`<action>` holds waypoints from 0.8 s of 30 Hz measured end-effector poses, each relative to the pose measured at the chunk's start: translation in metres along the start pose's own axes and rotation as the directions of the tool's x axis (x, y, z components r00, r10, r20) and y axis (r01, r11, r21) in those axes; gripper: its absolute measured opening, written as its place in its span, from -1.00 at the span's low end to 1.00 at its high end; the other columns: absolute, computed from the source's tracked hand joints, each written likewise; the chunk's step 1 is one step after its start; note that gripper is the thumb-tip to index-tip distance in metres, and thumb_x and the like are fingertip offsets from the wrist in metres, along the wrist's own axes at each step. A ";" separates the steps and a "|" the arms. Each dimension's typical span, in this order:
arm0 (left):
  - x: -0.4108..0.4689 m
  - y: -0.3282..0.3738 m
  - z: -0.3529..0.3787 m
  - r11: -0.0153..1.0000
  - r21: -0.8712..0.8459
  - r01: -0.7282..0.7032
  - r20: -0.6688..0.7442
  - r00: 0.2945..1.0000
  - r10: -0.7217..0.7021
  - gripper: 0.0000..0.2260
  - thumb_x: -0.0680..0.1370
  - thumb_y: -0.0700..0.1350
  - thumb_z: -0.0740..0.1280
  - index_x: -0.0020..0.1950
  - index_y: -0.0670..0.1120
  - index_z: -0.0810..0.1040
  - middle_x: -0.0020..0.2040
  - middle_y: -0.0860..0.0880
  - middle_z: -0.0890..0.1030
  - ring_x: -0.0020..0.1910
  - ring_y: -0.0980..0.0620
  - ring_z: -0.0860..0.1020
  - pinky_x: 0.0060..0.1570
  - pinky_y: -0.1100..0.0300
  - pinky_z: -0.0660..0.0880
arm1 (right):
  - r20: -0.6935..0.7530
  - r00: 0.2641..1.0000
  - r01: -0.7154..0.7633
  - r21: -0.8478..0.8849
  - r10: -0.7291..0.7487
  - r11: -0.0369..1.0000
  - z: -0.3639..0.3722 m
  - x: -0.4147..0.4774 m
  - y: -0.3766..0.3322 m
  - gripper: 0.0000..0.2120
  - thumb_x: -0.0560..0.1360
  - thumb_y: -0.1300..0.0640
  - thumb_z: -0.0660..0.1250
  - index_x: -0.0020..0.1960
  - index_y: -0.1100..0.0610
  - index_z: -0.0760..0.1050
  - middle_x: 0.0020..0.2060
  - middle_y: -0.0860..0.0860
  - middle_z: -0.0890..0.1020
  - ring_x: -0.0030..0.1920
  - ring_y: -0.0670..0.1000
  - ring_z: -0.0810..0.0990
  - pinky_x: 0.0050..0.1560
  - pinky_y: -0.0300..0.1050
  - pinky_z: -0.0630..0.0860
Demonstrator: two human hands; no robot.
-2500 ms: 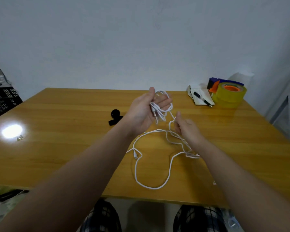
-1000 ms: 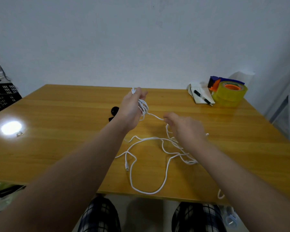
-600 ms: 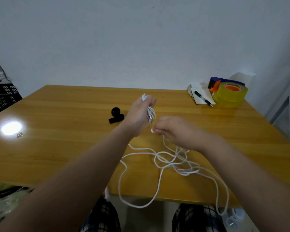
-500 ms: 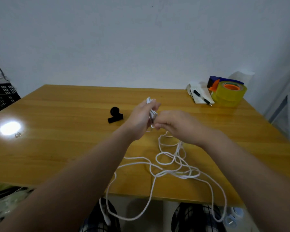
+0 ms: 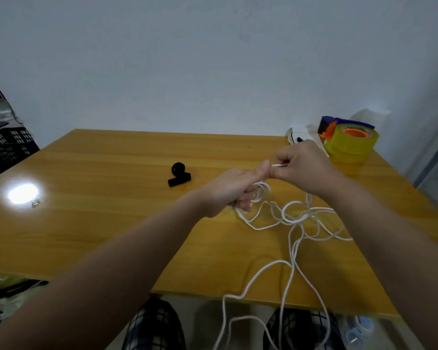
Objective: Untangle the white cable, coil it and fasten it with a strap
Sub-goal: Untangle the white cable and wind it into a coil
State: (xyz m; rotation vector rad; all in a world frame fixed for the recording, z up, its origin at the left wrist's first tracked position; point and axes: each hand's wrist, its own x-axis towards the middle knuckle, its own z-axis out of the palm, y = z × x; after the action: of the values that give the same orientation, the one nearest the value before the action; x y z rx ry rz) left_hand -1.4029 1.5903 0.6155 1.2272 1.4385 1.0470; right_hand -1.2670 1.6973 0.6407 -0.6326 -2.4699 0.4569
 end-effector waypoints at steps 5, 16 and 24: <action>0.001 0.002 -0.011 0.998 -0.032 -0.055 -0.128 0.991 0.050 -0.77 0.56 0.07 0.28 -0.08 -0.10 0.48 -0.54 0.11 0.17 -0.57 0.15 0.08 -0.51 0.27 -0.04 | 0.115 0.993 -0.045 0.348 0.005 0.936 -0.002 0.005 0.012 -0.79 0.35 0.12 0.49 -0.28 0.25 0.54 -0.46 -0.01 0.44 -0.45 -0.15 0.34 -0.43 -0.37 0.30; -0.002 0.001 -0.015 0.825 -0.558 -0.085 -0.210 0.977 -0.041 -0.55 0.58 0.20 0.12 -0.39 -0.04 0.18 -0.51 0.06 0.18 -0.65 0.20 0.11 -0.65 0.36 0.00 | 0.384 0.919 -0.306 0.558 0.087 0.771 0.024 -0.008 0.014 -0.74 0.49 0.28 0.31 0.12 0.04 0.57 0.02 -0.05 0.66 0.01 -0.17 0.60 0.07 -0.22 0.48; 0.002 -0.008 -0.005 0.734 -0.669 -0.111 -0.221 0.974 -0.053 -0.51 0.57 0.22 0.11 -0.42 -0.08 0.18 -0.57 0.04 0.15 -0.68 0.17 0.12 -0.69 0.38 0.08 | 0.374 0.926 -0.297 0.663 0.040 0.687 0.044 -0.010 -0.014 -0.71 0.41 0.07 0.42 0.10 0.14 0.58 -0.08 0.06 0.70 -0.04 0.00 0.67 0.00 -0.17 0.57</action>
State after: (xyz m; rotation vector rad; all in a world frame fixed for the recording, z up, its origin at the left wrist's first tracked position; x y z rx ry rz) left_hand -1.4094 1.5906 0.6086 0.5992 1.0265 1.5966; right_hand -1.2901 1.6725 0.6080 -0.4689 -2.2402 1.6248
